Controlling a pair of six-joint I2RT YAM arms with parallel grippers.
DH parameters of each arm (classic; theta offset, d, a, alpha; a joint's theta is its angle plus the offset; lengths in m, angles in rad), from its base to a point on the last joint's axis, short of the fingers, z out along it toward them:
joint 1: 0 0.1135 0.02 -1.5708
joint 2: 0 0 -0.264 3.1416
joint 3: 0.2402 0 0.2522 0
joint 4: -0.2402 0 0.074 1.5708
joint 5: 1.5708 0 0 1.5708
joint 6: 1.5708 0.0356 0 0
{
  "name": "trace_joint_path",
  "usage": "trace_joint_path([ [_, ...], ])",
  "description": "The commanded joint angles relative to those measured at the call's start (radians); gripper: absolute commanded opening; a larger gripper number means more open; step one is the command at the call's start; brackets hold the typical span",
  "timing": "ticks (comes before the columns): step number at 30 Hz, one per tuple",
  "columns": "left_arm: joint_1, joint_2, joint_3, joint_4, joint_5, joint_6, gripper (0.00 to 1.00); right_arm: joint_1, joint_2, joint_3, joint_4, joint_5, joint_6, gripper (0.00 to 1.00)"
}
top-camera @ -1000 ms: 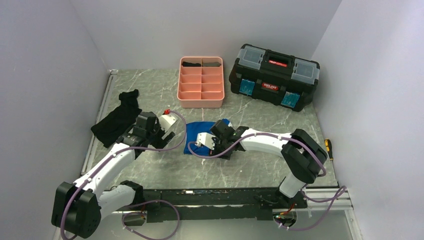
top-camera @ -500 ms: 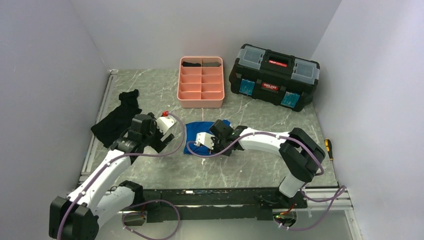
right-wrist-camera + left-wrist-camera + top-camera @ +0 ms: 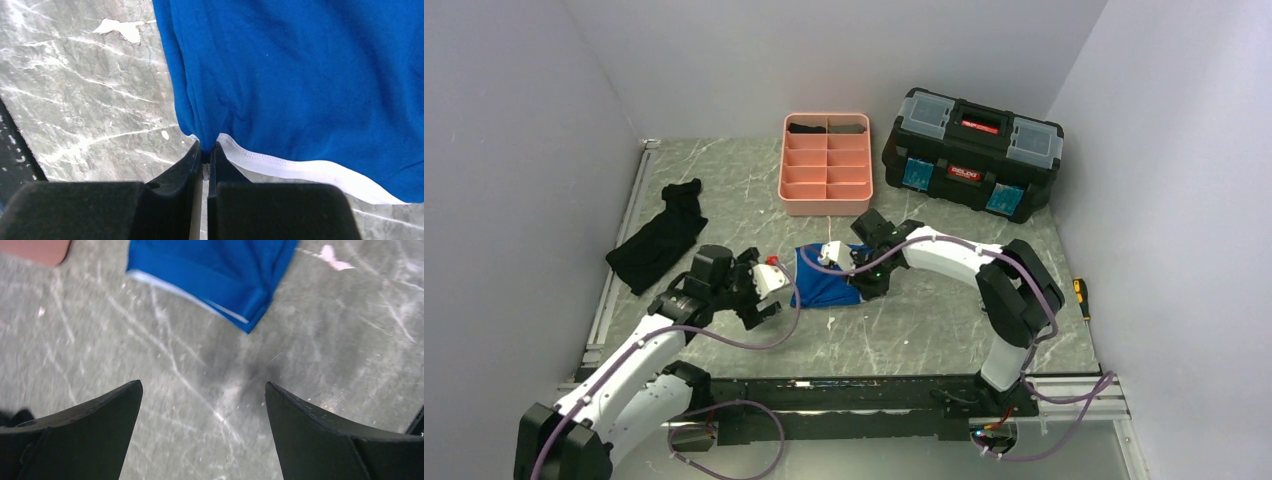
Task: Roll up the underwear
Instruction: Fold the underwear at the center of the board.
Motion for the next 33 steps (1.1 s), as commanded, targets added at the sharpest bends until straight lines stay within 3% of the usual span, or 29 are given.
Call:
trace_joint_path([
  [1,-0.079,0.063,0.004,0.094,0.088,0.101,0.99,-0.070,0.037,0.083,-0.103,-0.180,-0.045,0.00],
  [7,-0.234,0.169,0.003,0.189,0.016,0.211,0.96,-0.135,0.100,0.143,-0.169,-0.276,-0.058,0.00],
  [16,-0.369,0.320,0.047,0.222,-0.078,0.332,0.93,-0.199,0.168,0.214,-0.235,-0.384,-0.049,0.00],
  [26,-0.420,0.421,0.078,0.217,-0.168,0.400,0.66,-0.231,0.181,0.240,-0.270,-0.421,-0.051,0.00],
  [33,-0.432,0.464,0.100,0.223,-0.193,0.403,0.63,-0.250,0.214,0.283,-0.308,-0.479,-0.041,0.00],
])
